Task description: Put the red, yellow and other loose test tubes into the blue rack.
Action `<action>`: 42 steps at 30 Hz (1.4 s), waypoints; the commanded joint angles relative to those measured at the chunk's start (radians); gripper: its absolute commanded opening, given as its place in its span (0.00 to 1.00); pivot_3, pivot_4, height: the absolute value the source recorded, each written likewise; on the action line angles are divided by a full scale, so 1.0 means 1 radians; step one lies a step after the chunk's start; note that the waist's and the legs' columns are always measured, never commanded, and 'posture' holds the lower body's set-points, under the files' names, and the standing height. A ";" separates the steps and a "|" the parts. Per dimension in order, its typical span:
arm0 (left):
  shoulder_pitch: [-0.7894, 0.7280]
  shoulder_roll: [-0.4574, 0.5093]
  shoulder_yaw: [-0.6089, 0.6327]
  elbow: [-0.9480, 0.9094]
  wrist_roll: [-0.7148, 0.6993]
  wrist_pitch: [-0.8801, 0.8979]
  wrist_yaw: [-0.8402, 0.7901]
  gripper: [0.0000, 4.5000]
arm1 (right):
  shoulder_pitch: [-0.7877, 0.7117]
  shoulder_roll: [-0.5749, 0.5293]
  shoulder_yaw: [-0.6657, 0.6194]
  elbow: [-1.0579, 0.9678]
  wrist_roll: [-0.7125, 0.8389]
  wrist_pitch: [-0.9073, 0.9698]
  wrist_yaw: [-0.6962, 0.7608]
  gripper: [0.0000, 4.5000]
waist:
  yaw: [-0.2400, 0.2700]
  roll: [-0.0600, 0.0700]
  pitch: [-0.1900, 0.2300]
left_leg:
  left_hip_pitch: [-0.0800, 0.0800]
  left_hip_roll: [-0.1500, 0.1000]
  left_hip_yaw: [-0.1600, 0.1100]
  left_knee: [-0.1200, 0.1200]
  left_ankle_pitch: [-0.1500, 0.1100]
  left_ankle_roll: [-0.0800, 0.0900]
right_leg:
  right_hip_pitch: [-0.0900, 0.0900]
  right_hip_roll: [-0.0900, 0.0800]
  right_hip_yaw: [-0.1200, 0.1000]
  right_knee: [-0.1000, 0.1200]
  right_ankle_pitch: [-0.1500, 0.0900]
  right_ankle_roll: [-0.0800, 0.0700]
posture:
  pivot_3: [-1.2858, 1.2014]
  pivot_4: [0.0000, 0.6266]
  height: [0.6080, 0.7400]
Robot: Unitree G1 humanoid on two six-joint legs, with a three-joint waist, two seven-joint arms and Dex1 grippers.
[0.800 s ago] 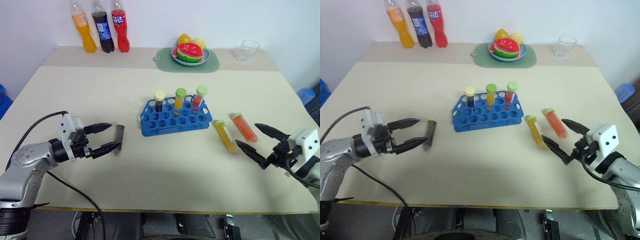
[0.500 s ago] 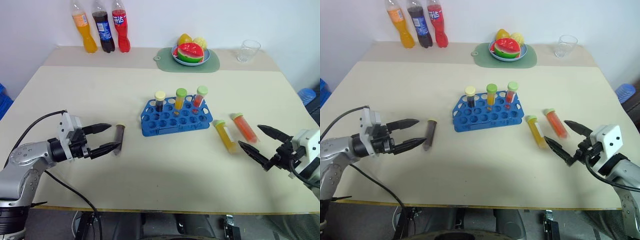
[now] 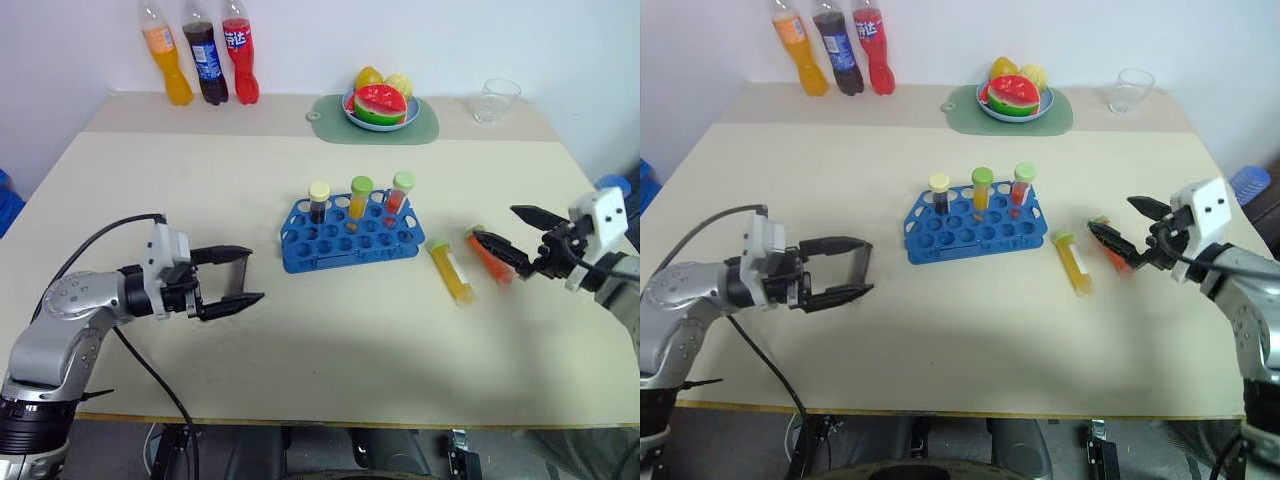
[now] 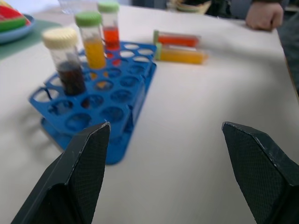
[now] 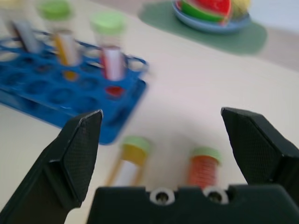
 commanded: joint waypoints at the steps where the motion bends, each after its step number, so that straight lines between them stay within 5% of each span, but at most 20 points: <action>1: -0.006 -0.005 -0.002 -0.019 0.010 -0.029 -0.006 0.88 | -0.126 -0.076 0.061 0.102 0.000 0.171 0.032 1.00 | 0.000 0.000 0.000 | 0.000 0.000 0.000 0.000 0.000 0.000 | 0.000 0.000 0.000 0.000 0.000 0.000 | 0.52 0.24 1.00; 9: 0.023 -0.018 -0.006 -0.039 0.013 -0.042 0.008 0.88 | -0.504 -0.140 0.345 0.399 -0.121 0.439 0.098 1.00 | -0.006 0.001 0.000 | -0.001 0.000 0.001 0.000 0.000 0.001 | -0.002 0.000 0.000 0.000 0.000 0.000 | 0.52 0.24 1.00; 15: 0.064 -0.025 0.007 -0.066 0.012 -0.045 0.026 0.88 | -0.694 -0.073 0.509 0.664 -0.249 0.398 0.191 1.00 | -0.005 0.001 0.001 | -0.002 0.000 0.002 0.000 -0.001 0.001 | -0.003 0.000 0.000 0.000 0.001 0.001 | 0.52 0.24 1.00; 23: 0.137 -0.015 0.043 -0.119 -0.001 -0.039 0.052 0.88 | -0.766 0.016 0.667 0.924 -0.436 0.223 0.313 1.00 | -0.005 0.001 0.001 | -0.001 0.000 0.002 0.000 -0.001 0.002 | -0.003 -0.001 0.001 0.000 0.002 0.003 | 0.52 0.24 1.00; 25: 0.150 -0.012 0.051 -0.127 -0.003 -0.038 0.053 0.89 | -0.787 0.028 0.676 0.972 -0.471 0.187 0.327 0.80 | -0.006 0.001 0.001 | -0.001 0.000 0.002 0.001 -0.001 0.002 | -0.003 -0.001 0.001 0.000 0.002 0.003 | 0.52 0.24 1.00; 29: 0.167 -0.014 0.063 -0.136 -0.003 -0.034 0.063 0.89 | -0.822 0.039 0.670 1.026 -0.517 0.149 0.356 0.36 | -0.006 0.001 0.001 | -0.001 0.000 0.002 0.000 -0.001 0.001 | -0.003 -0.001 0.001 0.000 0.002 0.003 | 0.52 0.24 1.00; 37: 0.158 -0.022 0.053 -0.127 0.003 -0.042 0.074 0.89 | -0.747 -0.017 0.546 0.885 -0.498 0.069 0.350 0.36 | -0.003 0.002 0.001 | -0.001 0.000 0.002 0.000 -0.001 0.001 | -0.003 -0.001 0.000 0.000 0.002 0.003 | 0.52 0.24 1.00; 42: 0.143 -0.031 0.043 -0.113 0.011 -0.049 0.081 0.89 | -0.496 0.014 0.195 0.424 -0.215 0.004 0.377 0.36 | -0.002 0.003 0.002 | -0.002 0.000 0.002 0.000 -0.001 0.002 | -0.003 -0.001 0.000 0.000 0.003 0.004 | 0.52 0.24 1.00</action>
